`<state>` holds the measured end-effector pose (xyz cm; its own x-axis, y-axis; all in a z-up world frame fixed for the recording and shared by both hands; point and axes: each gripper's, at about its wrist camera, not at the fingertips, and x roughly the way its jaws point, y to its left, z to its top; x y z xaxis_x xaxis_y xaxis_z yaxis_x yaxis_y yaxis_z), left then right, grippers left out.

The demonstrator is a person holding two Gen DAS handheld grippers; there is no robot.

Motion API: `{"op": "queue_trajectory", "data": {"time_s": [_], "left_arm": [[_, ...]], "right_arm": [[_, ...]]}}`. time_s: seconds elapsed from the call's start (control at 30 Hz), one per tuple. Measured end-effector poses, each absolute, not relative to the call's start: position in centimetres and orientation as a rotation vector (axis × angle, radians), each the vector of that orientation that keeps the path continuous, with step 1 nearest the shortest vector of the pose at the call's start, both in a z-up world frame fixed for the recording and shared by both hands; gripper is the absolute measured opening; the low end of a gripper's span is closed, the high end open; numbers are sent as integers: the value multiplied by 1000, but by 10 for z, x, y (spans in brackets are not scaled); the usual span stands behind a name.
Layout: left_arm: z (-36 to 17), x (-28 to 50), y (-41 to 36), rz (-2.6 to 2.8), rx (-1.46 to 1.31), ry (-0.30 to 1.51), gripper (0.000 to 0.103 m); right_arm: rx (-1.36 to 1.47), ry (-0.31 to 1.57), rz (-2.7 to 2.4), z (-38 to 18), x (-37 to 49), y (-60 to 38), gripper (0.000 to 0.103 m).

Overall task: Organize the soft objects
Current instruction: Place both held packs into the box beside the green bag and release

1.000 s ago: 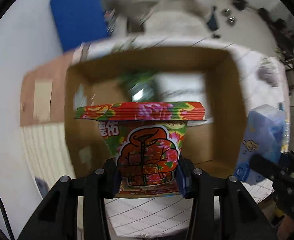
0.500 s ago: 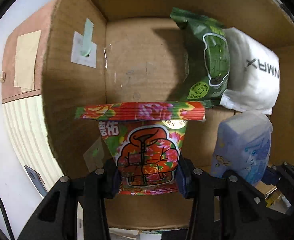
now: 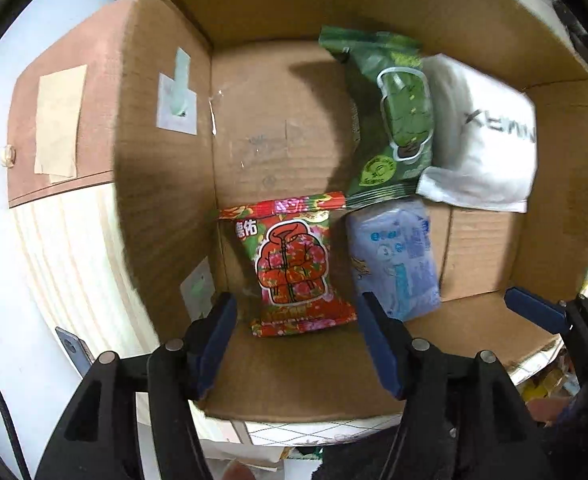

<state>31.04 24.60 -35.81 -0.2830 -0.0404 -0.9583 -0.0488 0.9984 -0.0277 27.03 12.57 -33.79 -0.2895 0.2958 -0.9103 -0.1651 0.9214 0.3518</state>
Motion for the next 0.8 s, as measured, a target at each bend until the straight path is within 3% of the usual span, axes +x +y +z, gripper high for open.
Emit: {"op": "queue_trajectory", "data": {"time_s": [0.07,0.1,0.17,0.2,0.27,0.8], "left_arm": [[-345,309,243,3,-74,1826,78],[-336,307,241,1,-84,1805,79],[-319,301,238,-4,-111,1760,82],[-312,297,236,0,-115,1734,93],[-294,287,237,25,-86,1654,101],[-185,195,215,80,-120,1332,102]], "right_arm": [[88,1795,438,-328,268,118,98],[73,1773,426,-319,266,113,103],[61,1737,409,-304,263,101,103],[59,1717,397,-296,261,95,103],[53,1679,368,-283,258,88,103],[-22,1412,261,-183,190,31,103]]}}
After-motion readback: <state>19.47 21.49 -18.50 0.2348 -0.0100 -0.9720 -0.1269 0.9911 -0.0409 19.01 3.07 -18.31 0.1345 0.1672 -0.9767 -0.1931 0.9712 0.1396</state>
